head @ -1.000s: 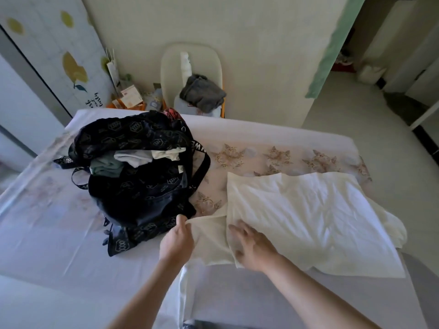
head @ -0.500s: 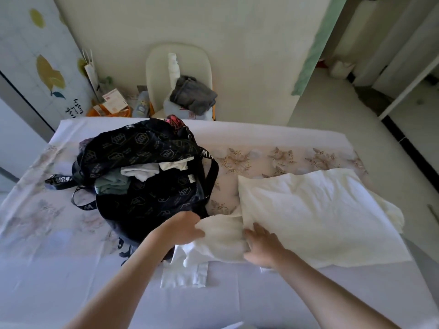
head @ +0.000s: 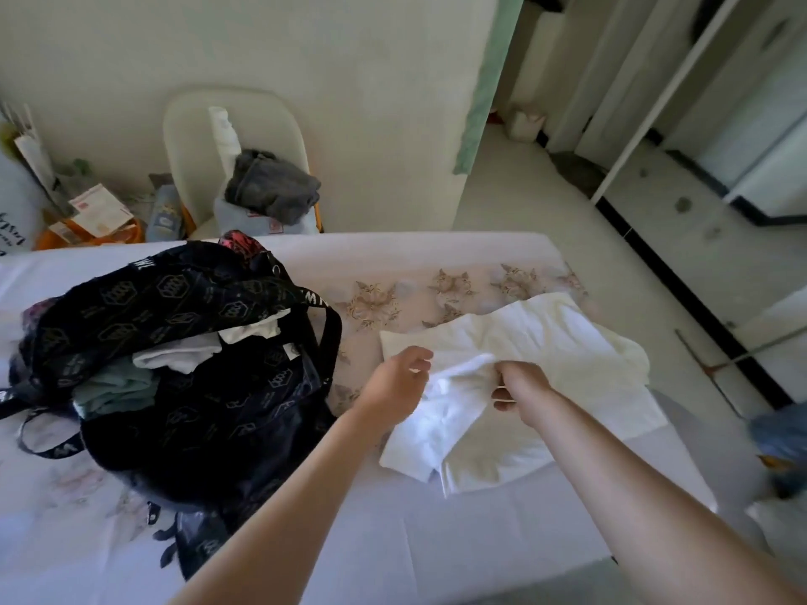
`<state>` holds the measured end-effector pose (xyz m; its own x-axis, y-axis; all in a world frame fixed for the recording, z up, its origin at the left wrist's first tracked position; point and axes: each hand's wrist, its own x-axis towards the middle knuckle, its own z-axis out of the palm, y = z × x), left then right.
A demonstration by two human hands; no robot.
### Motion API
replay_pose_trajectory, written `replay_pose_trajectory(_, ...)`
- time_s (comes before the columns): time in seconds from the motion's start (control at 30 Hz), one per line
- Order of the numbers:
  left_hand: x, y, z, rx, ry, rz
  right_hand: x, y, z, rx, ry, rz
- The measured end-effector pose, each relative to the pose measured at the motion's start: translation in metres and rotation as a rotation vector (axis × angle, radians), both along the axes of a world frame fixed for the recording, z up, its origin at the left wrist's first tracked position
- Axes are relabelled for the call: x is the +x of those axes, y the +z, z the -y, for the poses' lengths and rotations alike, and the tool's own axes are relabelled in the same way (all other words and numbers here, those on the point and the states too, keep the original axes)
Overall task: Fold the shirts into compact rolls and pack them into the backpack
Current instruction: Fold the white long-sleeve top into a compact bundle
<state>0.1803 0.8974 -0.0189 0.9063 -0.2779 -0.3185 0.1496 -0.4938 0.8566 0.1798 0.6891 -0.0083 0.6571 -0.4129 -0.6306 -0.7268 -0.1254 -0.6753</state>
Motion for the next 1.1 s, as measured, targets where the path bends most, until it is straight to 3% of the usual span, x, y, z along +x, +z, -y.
replay_pose_trajectory(0.13,-0.031,-0.043,-0.005,0.389,-0.21,-0.046,-0.009,-0.037,0.023,-0.255,0.104,-0.078)
replay_pose_trajectory(0.23,-0.049,-0.066,0.005,0.548,-0.324,-0.066,-0.026,-0.073,0.021,-0.282,0.155,-0.196)
replay_pose_trajectory(0.37,-0.05,-0.072,0.018,0.516,-0.117,-0.062,-0.045,-0.078,-0.002,-0.031,0.083,-0.291)
replay_pose_trajectory(0.47,-0.038,-0.052,0.028,0.447,-0.054,-0.026,-0.04,-0.084,-0.002,0.151,0.005,-0.222)
replay_pose_trajectory(0.63,-0.023,-0.004,0.073,0.087,-0.198,-0.337,-0.002,-0.06,0.039,0.295,0.045,-0.191)
replay_pose_trajectory(0.73,-0.015,-0.003,0.092,0.147,-0.254,-0.346,0.023,-0.036,0.089,-0.088,0.437,-0.199)
replay_pose_trajectory(0.83,-0.007,-0.025,0.098,0.406,-0.081,-0.084,0.043,-0.028,0.148,-0.57,0.68,-0.17)
replay_pose_trajectory(0.93,-0.012,-0.055,0.097,0.626,-0.129,0.1,0.052,-0.043,0.184,-0.944,0.879,-0.064)
replay_pose_trajectory(1.0,-0.019,-0.072,0.098,0.62,-0.144,0.031,0.052,-0.059,0.189,-1.063,1.056,0.016)
replay_pose_trajectory(1.1,-0.023,-0.083,0.102,0.572,-0.075,-0.063,0.046,-0.078,0.181,-0.939,1.223,0.157)
